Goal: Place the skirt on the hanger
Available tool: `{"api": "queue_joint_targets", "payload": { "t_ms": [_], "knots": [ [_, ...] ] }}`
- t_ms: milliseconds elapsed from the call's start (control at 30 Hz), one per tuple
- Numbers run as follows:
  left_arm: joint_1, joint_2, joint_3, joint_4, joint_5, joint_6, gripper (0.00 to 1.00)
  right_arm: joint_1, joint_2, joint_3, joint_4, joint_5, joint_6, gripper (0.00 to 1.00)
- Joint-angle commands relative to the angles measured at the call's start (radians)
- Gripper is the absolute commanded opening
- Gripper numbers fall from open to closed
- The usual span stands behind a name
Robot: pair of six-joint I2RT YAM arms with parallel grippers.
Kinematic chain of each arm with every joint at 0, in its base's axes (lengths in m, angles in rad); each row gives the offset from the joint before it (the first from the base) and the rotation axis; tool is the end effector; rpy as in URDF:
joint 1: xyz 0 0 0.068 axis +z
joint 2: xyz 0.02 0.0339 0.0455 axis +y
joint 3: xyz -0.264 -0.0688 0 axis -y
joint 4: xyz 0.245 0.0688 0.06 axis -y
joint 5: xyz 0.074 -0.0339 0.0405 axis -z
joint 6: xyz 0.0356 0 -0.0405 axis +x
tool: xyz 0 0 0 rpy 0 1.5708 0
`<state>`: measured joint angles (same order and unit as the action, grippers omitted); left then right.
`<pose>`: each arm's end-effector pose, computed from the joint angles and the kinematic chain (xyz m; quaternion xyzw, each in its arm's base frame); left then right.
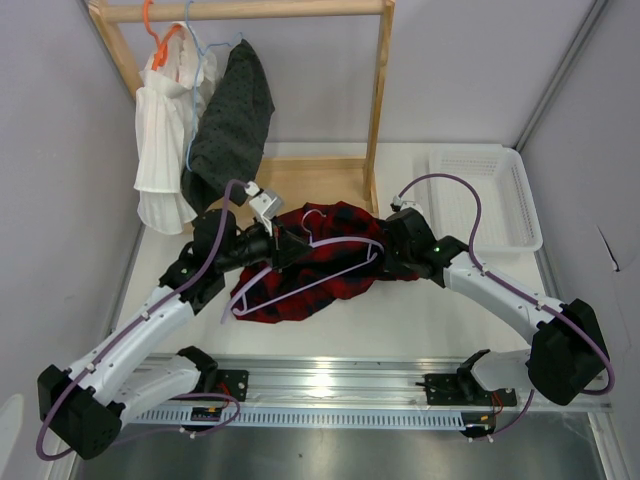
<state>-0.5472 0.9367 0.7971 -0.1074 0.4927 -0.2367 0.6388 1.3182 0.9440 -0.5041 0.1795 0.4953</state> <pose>0.1763 -0.1271 0.3257 0.2664 0.7326 -0.4055 0.4774 0.2234 0.1580 0.2515 -0.0368 0.9366 0.1104 0.3304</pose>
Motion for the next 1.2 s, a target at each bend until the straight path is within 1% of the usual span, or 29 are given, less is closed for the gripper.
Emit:
{"api": "queue_joint_targets", "payload": {
  "t_ms": [0, 900, 933, 1167],
  "knots": [
    [-0.014, 0.016, -0.001, 0.09, 0.018, -0.022, 0.0, 0.007, -0.02, 0.039, 0.009, 0.025, -0.017, 0.0],
    [-0.049, 0.1, -0.001, 0.101, 0.021, -0.024, 0.0, 0.005, -0.017, 0.056, -0.002, 0.044, -0.026, 0.0],
    [-0.049, 0.102, -0.001, 0.133, 0.018, -0.024, 0.0, 0.005, -0.017, 0.056, -0.002, 0.041, -0.026, 0.0],
    [-0.057, 0.128, 0.005, 0.155, 0.018, -0.033, 0.0, 0.007, -0.016, 0.053, -0.001, 0.031, -0.027, 0.0]
  ]
}}
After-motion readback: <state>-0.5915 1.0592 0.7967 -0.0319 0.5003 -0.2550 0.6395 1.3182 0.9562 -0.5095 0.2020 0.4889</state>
